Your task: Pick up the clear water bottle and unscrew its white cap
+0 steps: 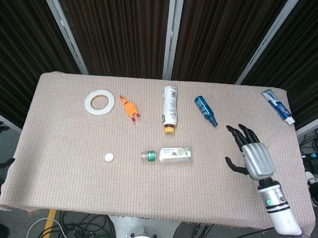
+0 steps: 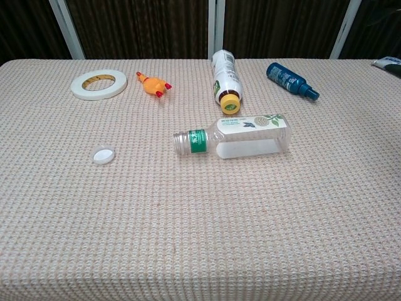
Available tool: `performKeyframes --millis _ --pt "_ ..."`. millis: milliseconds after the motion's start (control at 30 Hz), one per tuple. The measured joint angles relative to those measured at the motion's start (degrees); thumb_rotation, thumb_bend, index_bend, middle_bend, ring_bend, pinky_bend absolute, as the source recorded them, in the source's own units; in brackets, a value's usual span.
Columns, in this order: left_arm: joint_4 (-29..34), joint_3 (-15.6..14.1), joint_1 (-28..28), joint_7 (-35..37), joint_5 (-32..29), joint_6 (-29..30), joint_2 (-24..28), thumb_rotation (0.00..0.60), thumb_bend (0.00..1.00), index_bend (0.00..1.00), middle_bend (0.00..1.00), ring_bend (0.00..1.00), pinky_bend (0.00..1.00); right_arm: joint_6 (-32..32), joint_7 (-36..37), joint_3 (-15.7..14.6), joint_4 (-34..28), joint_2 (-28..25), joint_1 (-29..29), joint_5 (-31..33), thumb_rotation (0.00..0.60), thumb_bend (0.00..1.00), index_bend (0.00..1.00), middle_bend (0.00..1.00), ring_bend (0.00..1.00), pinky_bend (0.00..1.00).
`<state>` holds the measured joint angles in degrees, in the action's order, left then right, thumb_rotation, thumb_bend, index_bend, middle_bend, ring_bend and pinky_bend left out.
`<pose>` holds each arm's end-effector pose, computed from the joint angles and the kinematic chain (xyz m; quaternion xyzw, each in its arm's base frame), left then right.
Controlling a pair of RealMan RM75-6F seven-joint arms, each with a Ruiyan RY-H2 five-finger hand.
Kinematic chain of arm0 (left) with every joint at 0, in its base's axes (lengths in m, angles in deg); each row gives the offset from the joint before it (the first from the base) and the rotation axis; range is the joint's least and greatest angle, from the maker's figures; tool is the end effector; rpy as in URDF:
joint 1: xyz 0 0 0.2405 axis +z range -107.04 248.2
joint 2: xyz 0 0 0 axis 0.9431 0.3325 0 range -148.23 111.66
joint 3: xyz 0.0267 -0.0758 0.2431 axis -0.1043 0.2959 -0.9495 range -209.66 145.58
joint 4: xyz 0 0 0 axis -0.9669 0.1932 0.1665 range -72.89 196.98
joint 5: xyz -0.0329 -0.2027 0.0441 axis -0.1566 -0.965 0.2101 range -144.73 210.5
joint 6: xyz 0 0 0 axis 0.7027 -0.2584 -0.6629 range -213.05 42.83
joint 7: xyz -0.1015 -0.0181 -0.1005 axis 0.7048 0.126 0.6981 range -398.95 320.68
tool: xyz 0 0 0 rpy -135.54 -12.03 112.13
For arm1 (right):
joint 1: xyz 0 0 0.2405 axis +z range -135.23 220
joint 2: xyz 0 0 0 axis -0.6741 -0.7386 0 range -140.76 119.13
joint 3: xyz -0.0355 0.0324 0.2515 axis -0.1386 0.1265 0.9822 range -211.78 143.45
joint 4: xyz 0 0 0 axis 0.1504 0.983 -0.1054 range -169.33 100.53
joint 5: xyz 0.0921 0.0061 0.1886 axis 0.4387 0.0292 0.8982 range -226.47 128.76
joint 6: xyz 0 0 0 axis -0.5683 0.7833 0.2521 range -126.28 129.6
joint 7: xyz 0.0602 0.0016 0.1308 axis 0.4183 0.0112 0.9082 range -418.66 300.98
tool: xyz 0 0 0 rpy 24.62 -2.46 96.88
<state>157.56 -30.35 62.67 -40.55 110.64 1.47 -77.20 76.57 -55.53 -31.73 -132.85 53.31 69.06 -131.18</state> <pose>-0.3155 0.1921 0.1924 -0.5688 -0.3813 -0.3653 0.6306 -0.2191 -0.2759 0.1271 0.6628 -0.3837 0.4627 0.4466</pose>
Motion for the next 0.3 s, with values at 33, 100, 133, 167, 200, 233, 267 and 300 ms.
performKeyframes --millis 33,100,133,167,200,233,267,300 --pt "0.48 -0.40 0.72 -0.45 0.21 0.59 0.12 0.600 0.07 0.24 0.14 0.10 0.04 1.20 0.88 -0.53 -0.05 -1.01 -1.32 -0.72 0.600 0.28 0.02 0.16 0.04 0.11" --pt "1.63 -1.01 2.26 -1.29 0.58 2.13 0.18 0.600 0.07 0.24 0.14 0.10 0.04 3.80 2.35 -1.65 -0.15 -2.52 -4.07 -2.15 0.600 0.28 0.03 0.16 0.04 0.11" --pt "2.13 -1.16 2.88 -1.67 0.67 2.86 0.11 0.600 0.07 0.24 0.14 0.10 0.04 4.82 2.63 -2.03 -0.20 -2.80 -5.06 -2.66 0.600 0.28 0.04 0.16 0.04 0.11" --pt "2.63 -1.27 3.47 -2.10 0.74 3.60 -0.02 0.600 0.07 0.24 0.14 0.10 0.04 6.08 2.82 -2.44 -0.27 -3.02 -6.28 -3.23 0.600 0.28 0.04 0.16 0.04 0.11" --pt "3.32 -1.38 4.22 -2.77 0.83 4.58 -0.32 0.600 0.07 0.24 0.14 0.10 0.04 6.89 2.85 -2.71 -0.36 -3.14 -7.11 -3.58 0.600 0.28 0.05 0.16 0.04 0.11" --pt "3.86 -1.44 4.75 -3.35 0.91 5.29 -0.65 0.600 0.07 0.24 0.14 0.10 0.04 7.51 2.82 -2.94 -0.48 -3.24 -7.83 -3.91 0.600 0.28 0.05 0.16 0.04 0.11" --pt "4.37 -1.49 5.20 -3.89 1.02 5.88 -1.04 0.600 0.07 0.24 0.14 0.10 0.04 8.04 2.72 -3.19 -0.69 -3.34 -8.61 -4.34 0.600 0.28 0.05 0.16 0.04 0.11" --pt "4.82 -1.53 5.62 -4.47 1.24 6.36 -1.57 0.600 0.07 0.24 0.14 0.10 0.04 8.22 2.57 -3.35 -0.87 -3.40 -9.02 -4.63 0.600 0.28 0.05 0.16 0.04 0.11"
